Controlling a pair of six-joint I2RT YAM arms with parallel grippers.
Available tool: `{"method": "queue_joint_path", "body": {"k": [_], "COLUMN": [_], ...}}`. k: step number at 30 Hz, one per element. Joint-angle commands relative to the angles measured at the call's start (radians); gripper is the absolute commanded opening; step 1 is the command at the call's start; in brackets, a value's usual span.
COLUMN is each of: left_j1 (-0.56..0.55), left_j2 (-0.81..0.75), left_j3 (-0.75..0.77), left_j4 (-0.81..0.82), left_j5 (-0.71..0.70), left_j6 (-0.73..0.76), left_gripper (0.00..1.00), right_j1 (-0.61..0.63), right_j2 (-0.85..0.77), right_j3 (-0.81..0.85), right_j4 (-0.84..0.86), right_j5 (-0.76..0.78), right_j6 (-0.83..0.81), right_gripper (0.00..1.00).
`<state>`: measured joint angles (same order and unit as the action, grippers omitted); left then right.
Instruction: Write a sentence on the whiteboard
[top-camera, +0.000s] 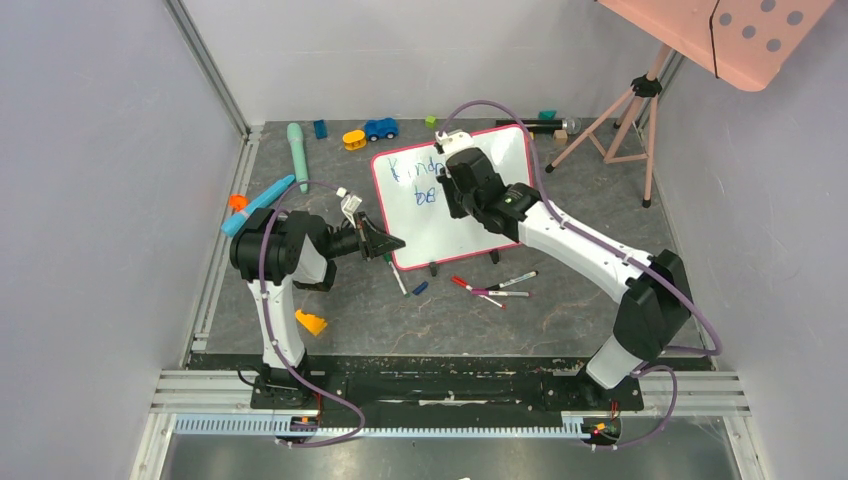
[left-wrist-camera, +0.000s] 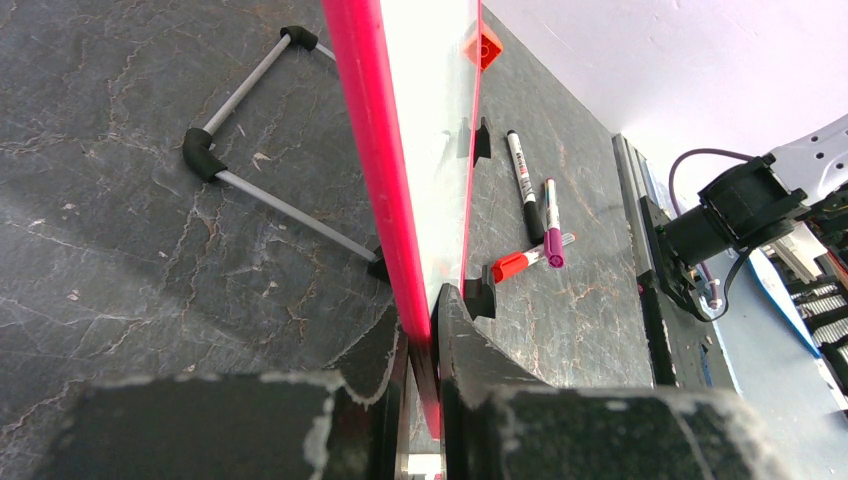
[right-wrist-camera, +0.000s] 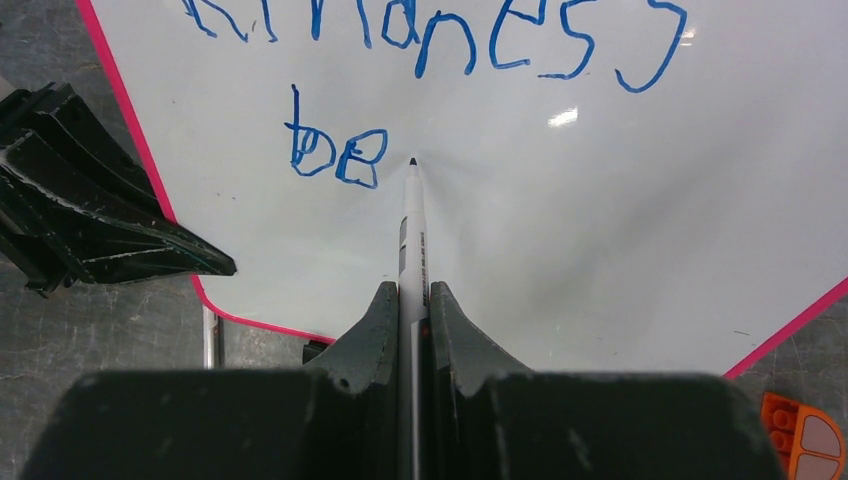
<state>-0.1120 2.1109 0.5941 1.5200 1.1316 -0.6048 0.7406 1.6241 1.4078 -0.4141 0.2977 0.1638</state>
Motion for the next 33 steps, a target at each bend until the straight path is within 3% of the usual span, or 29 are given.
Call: {"method": "queue_joint_path", "body": {"k": [1,33], "left_j1": [0.001,0.002], "left_j2": [0.032,0.031], "left_j3": [-0.017,-0.016], "left_j4": [0.037,0.037], "left_j5": [-0.091,-0.091], "left_j6": [0.212,0.219], "left_gripper": [0.05,0.05], "right_j1": [0.0,-0.024], "right_j2": [0.011,0.039], "right_j3": [0.047,0.05], "right_j4": [0.009,0.006], "right_j5": [0.029,-0.04], "right_j6": [-0.009,-0.034], "right_gripper": [0.0,0.0]}}
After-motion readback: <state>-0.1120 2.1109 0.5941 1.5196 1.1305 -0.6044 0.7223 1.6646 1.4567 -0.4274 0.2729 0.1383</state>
